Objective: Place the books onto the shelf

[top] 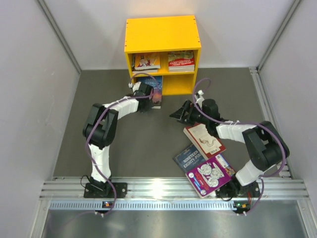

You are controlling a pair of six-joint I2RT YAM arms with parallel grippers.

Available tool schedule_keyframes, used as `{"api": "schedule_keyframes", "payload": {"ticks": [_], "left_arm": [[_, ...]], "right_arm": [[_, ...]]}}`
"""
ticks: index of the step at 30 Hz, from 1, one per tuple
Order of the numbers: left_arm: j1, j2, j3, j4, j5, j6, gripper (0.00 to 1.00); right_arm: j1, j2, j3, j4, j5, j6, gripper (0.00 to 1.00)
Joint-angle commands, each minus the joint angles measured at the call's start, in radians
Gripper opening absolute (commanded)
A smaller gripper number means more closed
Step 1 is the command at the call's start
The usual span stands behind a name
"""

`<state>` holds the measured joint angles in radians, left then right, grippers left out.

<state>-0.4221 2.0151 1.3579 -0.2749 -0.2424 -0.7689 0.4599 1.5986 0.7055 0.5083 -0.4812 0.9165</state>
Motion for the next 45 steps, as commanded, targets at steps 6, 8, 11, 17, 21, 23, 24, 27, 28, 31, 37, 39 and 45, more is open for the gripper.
{"api": "schedule_keyframes", "payload": {"ticks": [6, 8, 11, 17, 21, 23, 24, 27, 28, 31, 37, 39, 45], "left_arm": [[0.040, 0.011, 0.136, 0.046, -0.097, -0.066, 0.09], [0.042, 0.010, 0.150, 0.057, -0.092, -0.076, 0.09], [0.042, 0.016, 0.184, 0.066, -0.078, -0.095, 0.09], [0.042, 0.053, 0.241, 0.066, -0.054, -0.151, 0.08], [0.037, 0.025, 0.199, 0.081, -0.012, -0.176, 0.04], [0.029, -0.053, 0.138, 0.162, -0.012, -0.168, 0.03], [0.028, -0.082, 0.072, 0.187, -0.021, -0.158, 0.04], [0.025, -0.189, -0.008, 0.226, -0.028, -0.127, 0.03], [0.023, -0.235, -0.022, 0.227, -0.023, -0.104, 0.03], [0.016, -0.308, -0.080, 0.295, 0.067, -0.027, 0.07], [-0.018, -0.279, -0.085, 0.284, 0.216, 0.115, 0.06], [-0.020, -0.234, -0.076, 0.284, 0.319, 0.131, 0.00], [-0.084, -0.073, 0.001, 0.192, 0.275, 0.200, 0.00]], "right_arm": [[-0.003, -0.072, -0.023, 0.003, -0.008, -0.054, 0.80], [-0.003, -0.075, -0.026, -0.002, -0.005, -0.056, 0.80], [-0.003, -0.075, -0.034, -0.002, -0.005, -0.061, 0.80], [-0.004, -0.062, -0.025, -0.005, 0.024, -0.064, 0.80], [-0.004, -0.016, 0.032, -0.031, 0.046, -0.064, 0.79], [-0.007, -0.003, 0.058, -0.031, 0.052, -0.065, 0.79], [-0.009, 0.009, 0.064, -0.031, 0.052, -0.064, 0.79], [-0.012, 0.024, 0.084, -0.030, 0.047, -0.061, 0.78], [-0.012, 0.026, 0.083, -0.027, 0.047, -0.062, 0.79], [-0.013, 0.018, 0.059, -0.017, 0.049, -0.062, 0.78], [-0.026, -0.011, 0.002, -0.019, 0.046, -0.065, 0.78], [-0.035, -0.032, -0.011, -0.028, 0.047, -0.076, 0.78], [-0.078, -0.115, -0.057, -0.093, 0.032, -0.114, 0.78]]}}
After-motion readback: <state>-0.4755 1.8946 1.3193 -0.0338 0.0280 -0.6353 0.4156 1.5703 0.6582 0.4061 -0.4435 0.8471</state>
